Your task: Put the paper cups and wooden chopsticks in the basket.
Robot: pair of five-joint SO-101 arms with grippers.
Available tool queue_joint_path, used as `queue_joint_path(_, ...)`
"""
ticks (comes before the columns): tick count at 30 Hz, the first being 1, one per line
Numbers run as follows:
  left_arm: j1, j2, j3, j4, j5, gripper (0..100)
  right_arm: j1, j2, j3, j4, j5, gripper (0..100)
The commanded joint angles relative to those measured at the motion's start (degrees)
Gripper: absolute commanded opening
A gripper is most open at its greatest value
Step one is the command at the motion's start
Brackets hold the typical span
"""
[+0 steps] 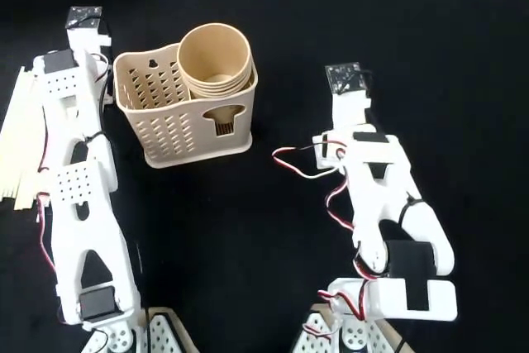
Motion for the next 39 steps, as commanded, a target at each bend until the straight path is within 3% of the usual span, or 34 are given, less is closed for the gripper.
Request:
queue_joint_path(1, -0.92, 0.09, -11.65, 9.58, 0.26, 3, -0.18, -1.1, -0.13, -0.88, 0.0, 1.3)
queue_joint_path(8, -2.24, -8.44, -11.12, 14.33, 0.26, 3, -0.09, -1.1, -0.13, -0.88, 0.0, 1.3)
queue_joint_path(18, -4.7, -26.37, -8.22, 14.51, 0.35, 3, -0.09, -1.1, -0.13, -0.88, 0.0, 1.3)
queue_joint_path(29, -4.18, -64.18, 19.38, 14.42, 9.93, 3, -0.09, -1.1, -0.13, -0.88, 0.0, 1.3)
queue_joint_path(35, -1.89, -84.66, 34.77, 13.98, 11.16, 3, -0.09, -1.1, -0.13, -0.88, 0.0, 1.3)
queue_joint_path(39, 1.01, -96.35, 45.85, 8.7, 11.16, 3, -0.18, -1.1, -0.13, -0.88, 0.0, 1.3)
